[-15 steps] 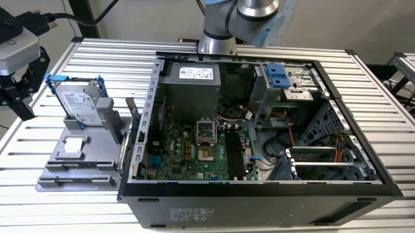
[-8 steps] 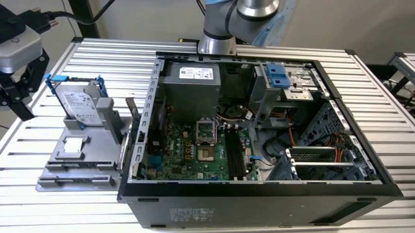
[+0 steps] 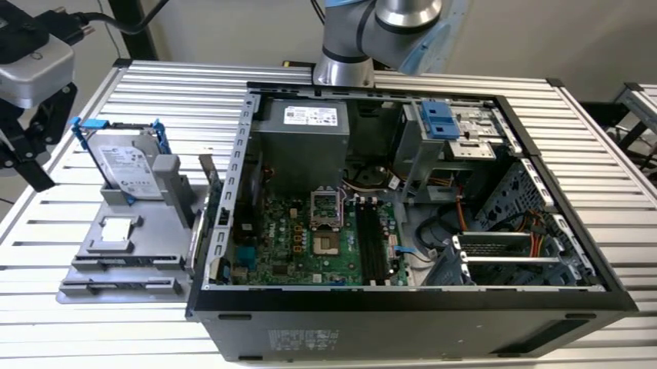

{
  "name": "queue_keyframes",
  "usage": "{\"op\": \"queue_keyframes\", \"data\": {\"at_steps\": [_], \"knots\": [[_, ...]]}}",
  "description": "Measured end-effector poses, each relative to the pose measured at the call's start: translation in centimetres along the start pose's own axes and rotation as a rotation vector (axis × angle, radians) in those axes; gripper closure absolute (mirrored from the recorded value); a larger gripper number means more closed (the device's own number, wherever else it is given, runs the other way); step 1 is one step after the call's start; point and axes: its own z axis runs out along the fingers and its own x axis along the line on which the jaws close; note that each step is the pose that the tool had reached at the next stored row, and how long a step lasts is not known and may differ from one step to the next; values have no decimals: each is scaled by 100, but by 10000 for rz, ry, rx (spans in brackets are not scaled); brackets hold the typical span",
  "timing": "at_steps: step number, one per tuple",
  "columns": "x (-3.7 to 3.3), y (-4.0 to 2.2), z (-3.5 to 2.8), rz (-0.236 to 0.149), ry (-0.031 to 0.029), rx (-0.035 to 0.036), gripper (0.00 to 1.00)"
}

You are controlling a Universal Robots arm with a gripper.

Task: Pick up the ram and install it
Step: 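Pick up the ram and move it above insertion slot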

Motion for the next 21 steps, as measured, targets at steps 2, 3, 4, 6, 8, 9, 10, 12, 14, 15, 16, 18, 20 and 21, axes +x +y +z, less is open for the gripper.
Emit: {"op": "queue_keyframes", "data": {"at_steps": [2,3,4,6,8,9,10,12,14,15,16,18,20,21], "knots": [[0,0,0,-268,-3,4,100],[0,0,0,-388,-1,4,100],[0,0,0,-472,1,4,100],[1,0,-1,-610,5,2,100],[0,0,0,-753,7,1,100],[0,0,0,-814,12,2,100],[-1,0,0,-860,14,4,100],[0,0,0,-1054,22,7,100],[0,0,0,-1376,27,6,100],[0,0,0,-1510,27,9,100],[0,0,0,-1662,21,16,100],[-1,0,0,-1886,14,26,100],[-1,0,-1,-2070,13,32,100],[-1,0,-1,-2150,12,32,100]]}}
